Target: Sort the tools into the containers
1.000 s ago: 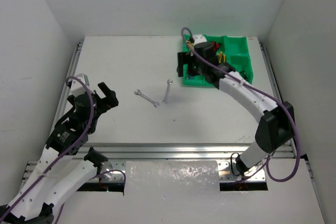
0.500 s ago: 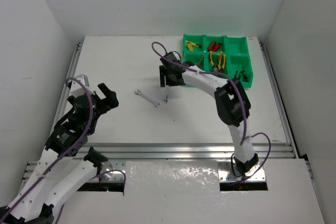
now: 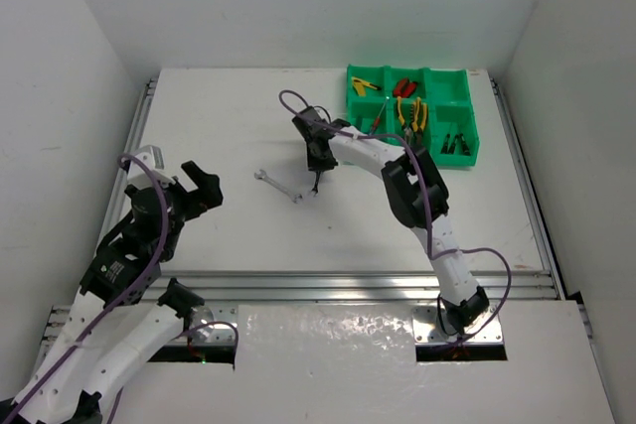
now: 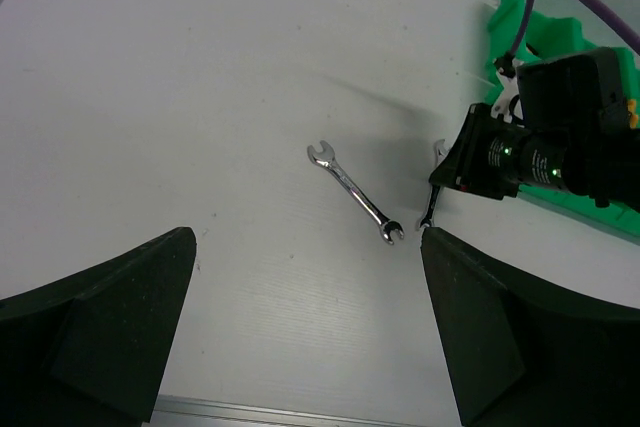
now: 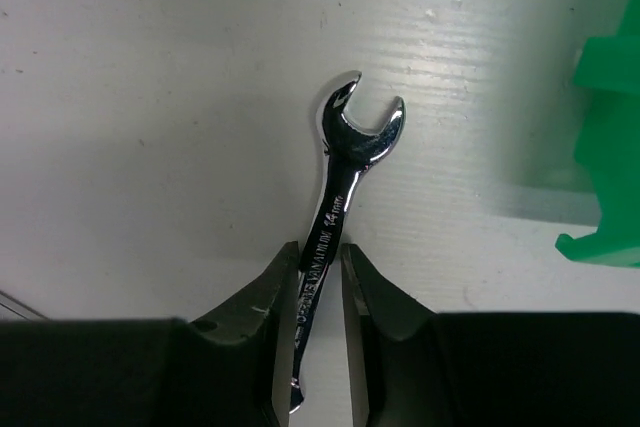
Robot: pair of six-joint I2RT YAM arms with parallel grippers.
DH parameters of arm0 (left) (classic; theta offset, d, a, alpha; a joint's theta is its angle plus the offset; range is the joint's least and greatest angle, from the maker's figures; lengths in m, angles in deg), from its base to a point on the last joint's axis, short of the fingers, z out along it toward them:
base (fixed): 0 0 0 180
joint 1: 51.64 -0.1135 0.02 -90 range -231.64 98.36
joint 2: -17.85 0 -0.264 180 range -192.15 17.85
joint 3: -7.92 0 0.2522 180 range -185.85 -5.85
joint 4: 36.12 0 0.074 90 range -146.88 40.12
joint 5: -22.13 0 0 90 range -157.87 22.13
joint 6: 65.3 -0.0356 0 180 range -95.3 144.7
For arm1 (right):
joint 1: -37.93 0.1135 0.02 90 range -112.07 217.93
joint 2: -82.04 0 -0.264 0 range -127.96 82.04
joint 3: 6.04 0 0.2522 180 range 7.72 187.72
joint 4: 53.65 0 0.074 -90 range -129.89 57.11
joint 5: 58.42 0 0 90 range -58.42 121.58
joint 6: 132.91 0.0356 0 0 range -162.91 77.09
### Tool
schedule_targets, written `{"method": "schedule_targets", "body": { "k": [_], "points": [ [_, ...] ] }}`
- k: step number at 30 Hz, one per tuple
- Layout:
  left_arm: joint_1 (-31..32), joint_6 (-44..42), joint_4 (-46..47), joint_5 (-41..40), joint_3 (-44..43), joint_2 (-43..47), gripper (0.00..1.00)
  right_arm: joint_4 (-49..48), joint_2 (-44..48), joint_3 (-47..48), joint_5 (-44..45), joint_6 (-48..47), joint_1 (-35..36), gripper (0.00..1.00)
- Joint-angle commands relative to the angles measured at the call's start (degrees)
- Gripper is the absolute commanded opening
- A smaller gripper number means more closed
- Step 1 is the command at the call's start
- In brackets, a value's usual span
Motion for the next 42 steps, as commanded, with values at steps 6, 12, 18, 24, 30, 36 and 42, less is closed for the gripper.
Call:
{"method": "schedule_targets", "body": {
  "k": [6,12,18,24,30,36,42],
  "points": [
    [-0.43,-1.09,2.59,0.6,-0.09,1.1,0.94,6.11,-0.77,-6.35,-2.86,2.24,0.34,0.19],
    [-0.43,-1.09,2.76,0.6,0.0,2.33,0.94,8.94,-1.83,-9.05,-7.08,-0.14,0.16,0.29],
    [-0.43,-1.27,2.77,0.87,0.0,2.6,0.95,12.63,-2.01,-10.55,-8.74,-4.18,-0.27,0.31],
    [-0.43,-1.18,2.85,0.78,0.0,3.21,0.95,16.4,-6.75,-4.07,-9.11,-6.38,-1.59,0.19],
    [-0.34,-1.18,2.77,0.6,0.0,3.48,0.95,21.34,-9.05,0.09,-6.73,-8.22,-1.77,0.0],
    [-0.34,-1.18,2.85,0.78,0.0,3.74,0.95,15.38,-1.49,-12.39,-9.53,-13.04,-2.12,0.0],
    [-0.34,-1.18,2.77,0.69,0.0,3.39,0.95,5.96,9.4,-22.77,-12.71,-15.86,-2.03,0.0]
  ]
}}
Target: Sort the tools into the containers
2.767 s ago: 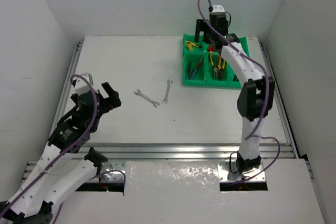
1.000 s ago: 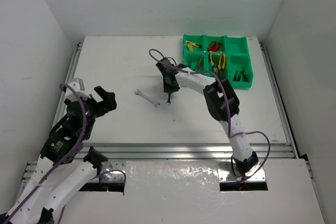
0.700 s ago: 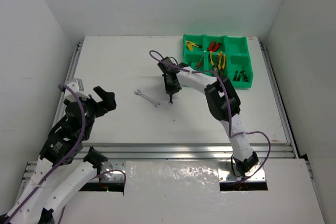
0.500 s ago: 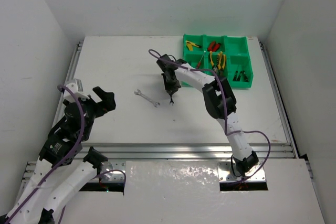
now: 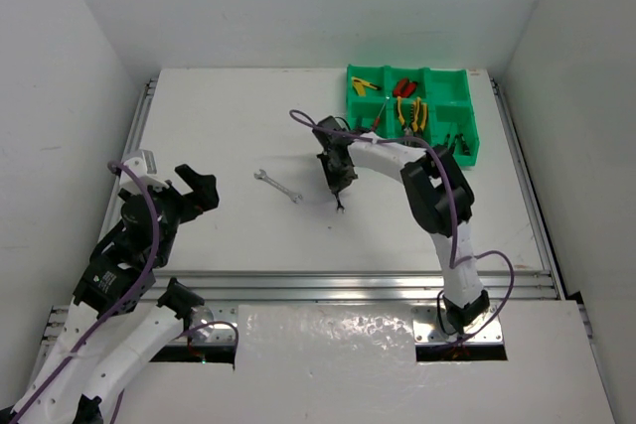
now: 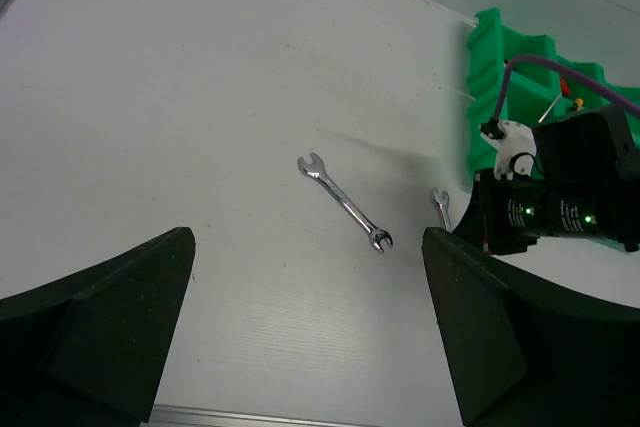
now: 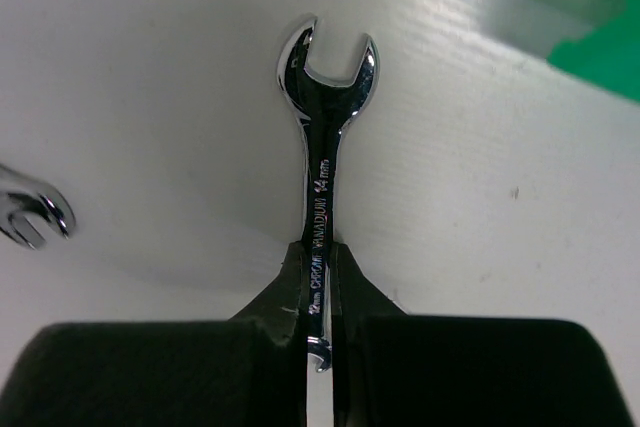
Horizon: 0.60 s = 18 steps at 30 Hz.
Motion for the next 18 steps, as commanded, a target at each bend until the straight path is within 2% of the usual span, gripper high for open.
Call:
{"method": "schedule_targets", "body": {
  "k": [1,6,18],
  "points": [
    [-0.36,-0.35,2.39,0.21,-0.02,0.22,0.95,3.97,1.21,-7.2,-2.09,-4.04,0.0,0.0],
    [-0.36,-0.35,2.39,0.03,-0.02,0.22,0.95,0.8,7.02,-10.55,0.2,-4.05,-0.09,0.0],
    [-0.36,-0.26,2.39,0.03,-0.02,-0.05,0.95,-0.35,12.92,-12.4,-0.5,-4.22,-2.02,0.0]
  ]
}}
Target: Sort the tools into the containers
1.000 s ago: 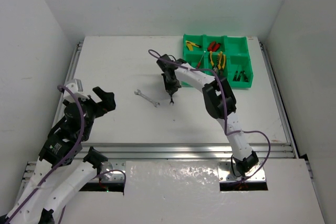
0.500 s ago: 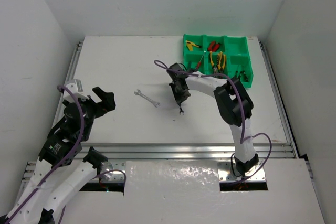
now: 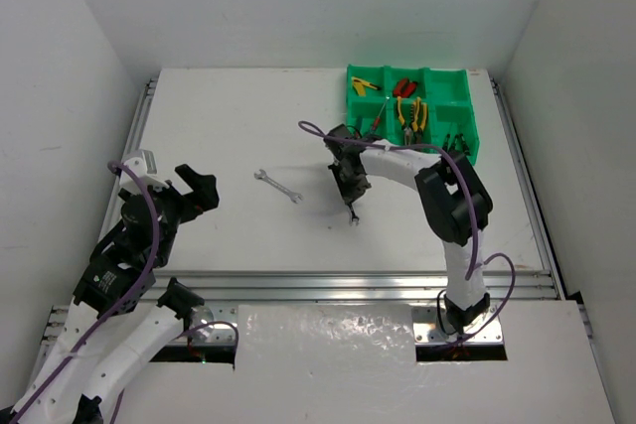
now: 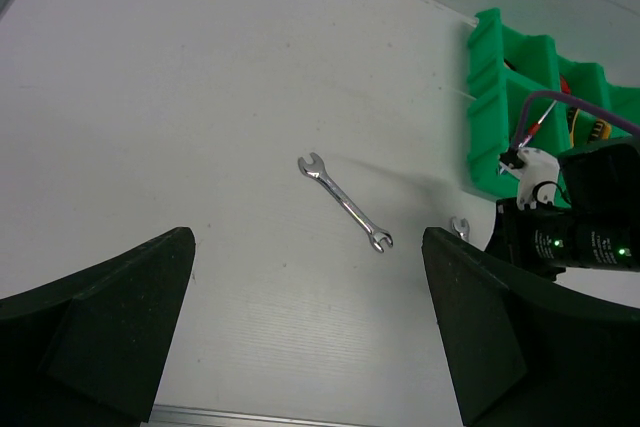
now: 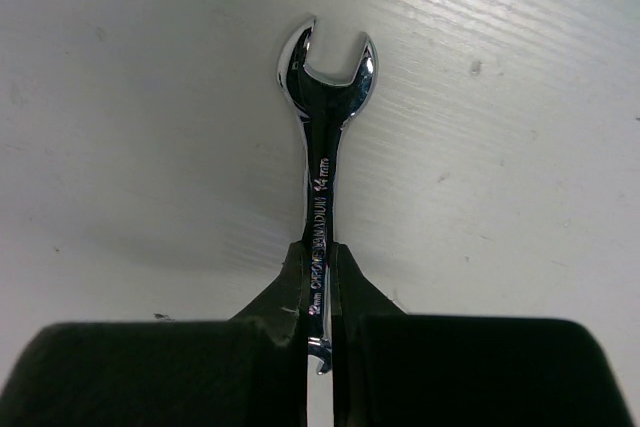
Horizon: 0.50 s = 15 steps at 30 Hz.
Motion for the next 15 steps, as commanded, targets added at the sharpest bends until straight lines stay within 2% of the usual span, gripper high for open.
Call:
{"method": "schedule_targets", "body": {
  "k": [1,15],
  "points": [
    [-0.36,-0.28,2.39,0.06,-0.02,0.06,0.95,0.26,4.33,-0.19,-0.02,-0.7,-1.37,0.0],
    [-0.36,-0.37,2.39,0.14,-0.02,-0.11,0.95,0.09,8.9,-1.77,-0.02,-1.49,-3.91,0.0]
  ]
}}
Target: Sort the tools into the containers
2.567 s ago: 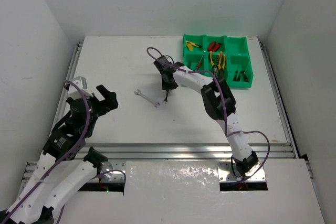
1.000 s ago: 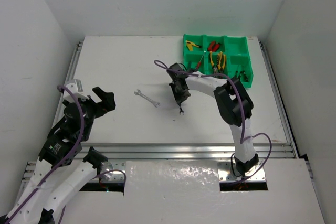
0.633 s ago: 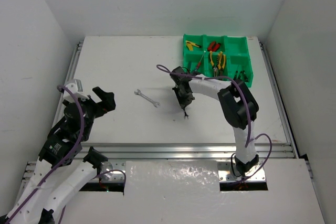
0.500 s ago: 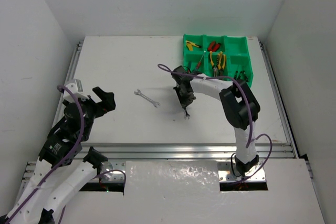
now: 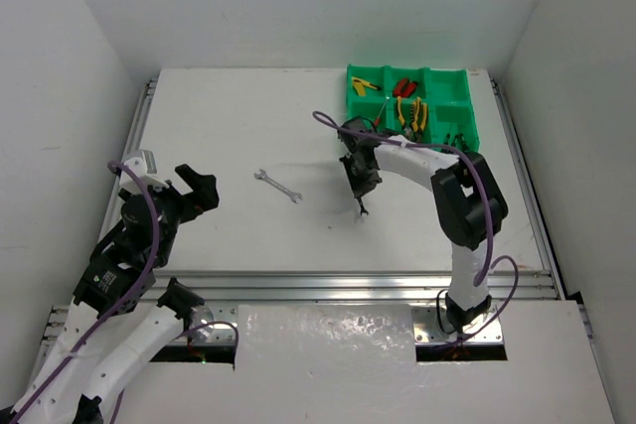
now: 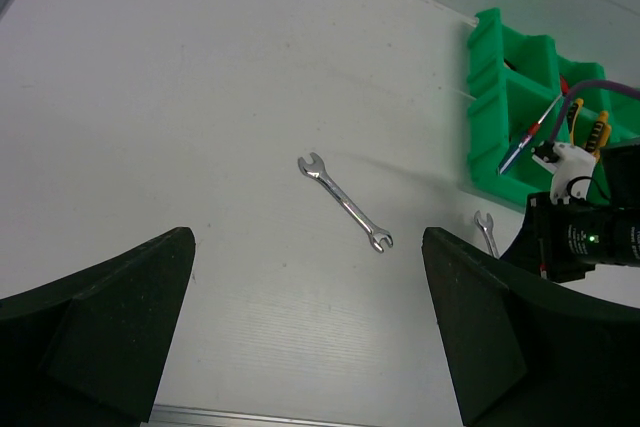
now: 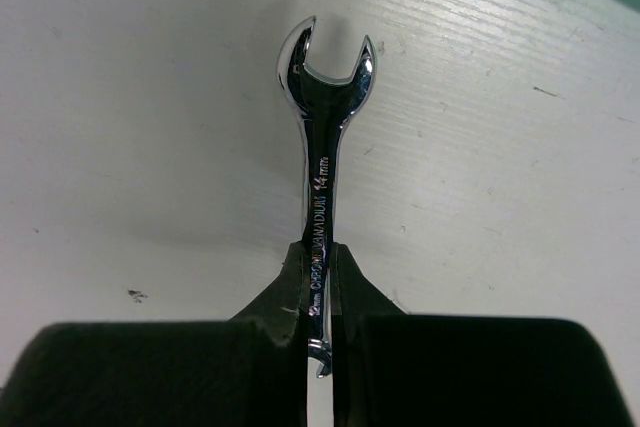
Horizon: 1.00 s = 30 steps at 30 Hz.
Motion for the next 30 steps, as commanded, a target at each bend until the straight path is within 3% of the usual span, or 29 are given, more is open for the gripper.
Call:
{"method": "schedule_targets", "body": {
  "k": [1,11,17,24,30],
  "points": [
    [-0.36,-0.35,2.39,0.14,-0.11,-0.11,0.95,-0.87,5.27,0.07,0.15,-0.47,-1.16,0.0],
    [-0.36,-0.35,2.48,0.23,-0.02,-0.11,0.95,2.81,9.24,7.79,0.58,-2.57,-9.33,0.0],
    [-0.36,-0.52,2.48,0.58,-0.02,-0.29,0.95,4.22,2.92,22.11,3.75,-5.21,-16.71,0.0],
    [-0.36,-0.7,2.66,1.02,-0.02,-0.55,0.95,11.16,-10.7,46.88,3.66,-6.35,-24.98,0.0],
    [-0.36,-1.14,3.18,1.9,0.15,-1.34,0.95,0.38,-12.38,44.37,4.81,-4.95,-29.81,0.0]
  ]
}}
